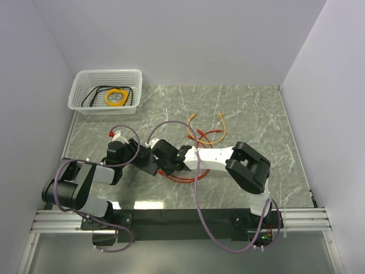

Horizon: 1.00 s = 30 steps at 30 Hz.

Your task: Insert the plug into the switch port

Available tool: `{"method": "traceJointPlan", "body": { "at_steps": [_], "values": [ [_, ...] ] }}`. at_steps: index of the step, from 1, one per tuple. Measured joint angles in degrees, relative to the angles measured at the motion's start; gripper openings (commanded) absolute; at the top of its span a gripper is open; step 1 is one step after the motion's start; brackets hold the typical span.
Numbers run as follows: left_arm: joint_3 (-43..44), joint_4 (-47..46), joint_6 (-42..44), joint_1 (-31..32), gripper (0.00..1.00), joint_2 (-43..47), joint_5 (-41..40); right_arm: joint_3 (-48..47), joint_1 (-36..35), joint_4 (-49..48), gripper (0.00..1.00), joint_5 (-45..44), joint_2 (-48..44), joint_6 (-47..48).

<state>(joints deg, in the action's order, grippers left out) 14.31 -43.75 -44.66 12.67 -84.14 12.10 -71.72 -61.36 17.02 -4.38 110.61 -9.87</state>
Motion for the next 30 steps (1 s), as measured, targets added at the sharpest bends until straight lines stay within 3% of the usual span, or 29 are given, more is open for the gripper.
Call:
{"method": "traceJointPlan", "body": {
  "at_steps": [30],
  "values": [
    [-3.4, -0.6, 0.0, -0.2, 0.45, 3.4, 0.0, -0.6, 0.8, 0.3, 0.00, 3.2, 0.0, 2.5]
  ]
}}
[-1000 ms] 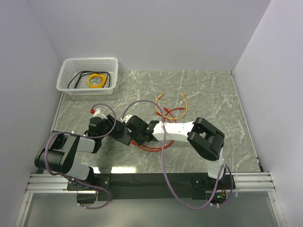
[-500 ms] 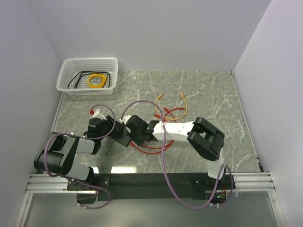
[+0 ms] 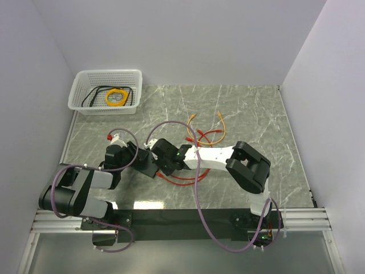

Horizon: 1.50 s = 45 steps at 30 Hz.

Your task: Insert the plug into the switch port

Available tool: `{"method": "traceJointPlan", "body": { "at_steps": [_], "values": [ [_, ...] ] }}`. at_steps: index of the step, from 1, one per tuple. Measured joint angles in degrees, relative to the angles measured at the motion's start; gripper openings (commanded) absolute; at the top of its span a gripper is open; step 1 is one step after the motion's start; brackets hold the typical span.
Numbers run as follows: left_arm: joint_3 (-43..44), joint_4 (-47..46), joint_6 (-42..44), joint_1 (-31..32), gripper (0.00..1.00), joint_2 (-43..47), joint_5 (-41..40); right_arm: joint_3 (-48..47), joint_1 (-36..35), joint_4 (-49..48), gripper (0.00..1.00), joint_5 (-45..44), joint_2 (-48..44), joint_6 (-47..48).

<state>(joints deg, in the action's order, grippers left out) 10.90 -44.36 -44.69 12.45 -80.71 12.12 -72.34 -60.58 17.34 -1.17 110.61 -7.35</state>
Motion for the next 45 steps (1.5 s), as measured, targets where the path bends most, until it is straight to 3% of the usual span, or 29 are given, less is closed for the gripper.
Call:
{"method": "traceJointPlan", "body": {
  "at_steps": [22, 34, 45],
  "values": [
    [-2.3, -1.6, -1.5, 3.6, 0.42, 1.7, -4.9, -0.2, 0.2, 1.3, 0.00, -0.2, 0.1, 1.1],
    [-2.3, -4.9, -1.6, 5.5, 0.41, -0.4, -9.5, -9.4, 1.1, 10.2, 0.00, 0.2, 4.9, 2.8],
    [-2.6, -5.5, -0.9, 5.7, 0.42, -0.3, -11.4, -6.3, 2.4, 4.4, 0.00, 3.2, 3.8, 4.7]
  ]
}}
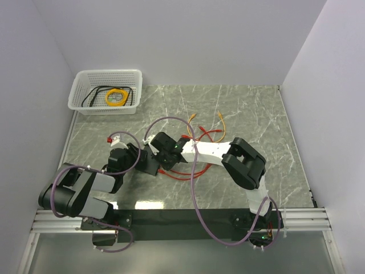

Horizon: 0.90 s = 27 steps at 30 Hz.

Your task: Insert the plug into the switch port

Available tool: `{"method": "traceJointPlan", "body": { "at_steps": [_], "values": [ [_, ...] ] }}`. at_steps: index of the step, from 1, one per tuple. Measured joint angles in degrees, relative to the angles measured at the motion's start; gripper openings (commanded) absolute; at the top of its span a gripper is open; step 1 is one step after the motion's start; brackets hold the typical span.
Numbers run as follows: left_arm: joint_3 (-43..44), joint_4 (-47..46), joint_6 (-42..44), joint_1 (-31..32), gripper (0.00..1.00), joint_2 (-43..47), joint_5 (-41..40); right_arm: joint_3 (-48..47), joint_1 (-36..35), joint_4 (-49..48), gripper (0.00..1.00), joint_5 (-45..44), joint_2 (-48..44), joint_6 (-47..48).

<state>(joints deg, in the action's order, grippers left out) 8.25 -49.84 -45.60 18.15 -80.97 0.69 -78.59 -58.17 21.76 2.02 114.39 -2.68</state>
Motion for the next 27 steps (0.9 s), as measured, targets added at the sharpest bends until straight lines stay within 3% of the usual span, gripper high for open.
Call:
{"method": "traceJointPlan", "body": {
  "at_steps": [5, 15, 17, 23, 27],
  "values": [
    [0.1, 3.0, 0.6, 0.0, 0.42, 2.1, -0.9, 0.0, 0.2, -0.8, 0.00, 0.6, 0.0, 0.3],
    [6.3, 19.7, 3.4, 0.8, 0.53, 8.3, -4.5, 1.3, 0.2, -5.1, 0.00, 1.5, 0.2, -1.6],
    [8.1, 22.1, 4.3, 0.7, 0.54, 7.6, -4.7, 1.4, 0.2, -5.7, 0.05, 1.4, 0.2, -2.2],
    [11.5, 26.6, 5.4, -0.3, 0.58, 5.4, -3.3, 2.1, 0.2, -8.2, 0.35, 0.9, 0.2, -4.0],
    [12.0, 29.8, 6.0, -1.2, 0.62, 6.1, -2.2, 2.3, 0.2, -12.0, 0.41, 0.9, -0.2, -4.4]
  ]
}}
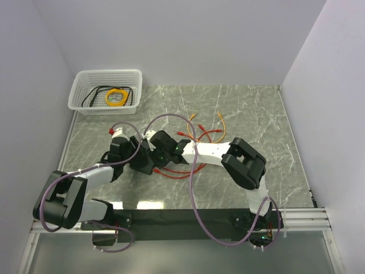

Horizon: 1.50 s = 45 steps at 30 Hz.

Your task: Insert the plug into the switch port

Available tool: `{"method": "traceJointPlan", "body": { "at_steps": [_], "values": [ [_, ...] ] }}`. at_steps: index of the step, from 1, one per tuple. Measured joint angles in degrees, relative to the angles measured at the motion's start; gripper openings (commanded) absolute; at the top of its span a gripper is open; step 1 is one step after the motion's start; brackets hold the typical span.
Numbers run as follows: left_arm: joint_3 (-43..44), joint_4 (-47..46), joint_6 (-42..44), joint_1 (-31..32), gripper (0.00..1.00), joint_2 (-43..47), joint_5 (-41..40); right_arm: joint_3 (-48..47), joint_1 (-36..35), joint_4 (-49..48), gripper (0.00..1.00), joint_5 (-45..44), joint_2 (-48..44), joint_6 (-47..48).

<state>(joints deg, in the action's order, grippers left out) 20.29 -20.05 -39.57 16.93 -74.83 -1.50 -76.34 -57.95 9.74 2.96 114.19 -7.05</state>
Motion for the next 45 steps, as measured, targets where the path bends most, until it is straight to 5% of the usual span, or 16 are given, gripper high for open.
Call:
{"method": "traceJointPlan", "body": {
  "at_steps": [10, 25, 35, 45],
  "values": [
    [3.3, 8.0, -0.3, -1.6, 0.75, 4.8, 4.2, 2.4, 0.0, -7.9, 0.45, -2.5, -3.4, -1.0],
    [7.5, 15.5, -1.7, -1.6, 0.75, 13.6, 6.9, 9.3, 9.8, -11.0, 0.46, -5.5, -19.5, -3.6],
    [11.2, 24.2, -1.7, -1.6, 0.76, 22.8, 6.6, 4.2, 21.8, 1.5, 0.44, -15.6, -17.2, -10.3],
    [15.8, 33.5, -1.2, -1.6, 0.84, 27.5, 6.8, 1.1, 35.3, 12.1, 0.44, -13.7, -10.2, -19.6]
  ]
}}
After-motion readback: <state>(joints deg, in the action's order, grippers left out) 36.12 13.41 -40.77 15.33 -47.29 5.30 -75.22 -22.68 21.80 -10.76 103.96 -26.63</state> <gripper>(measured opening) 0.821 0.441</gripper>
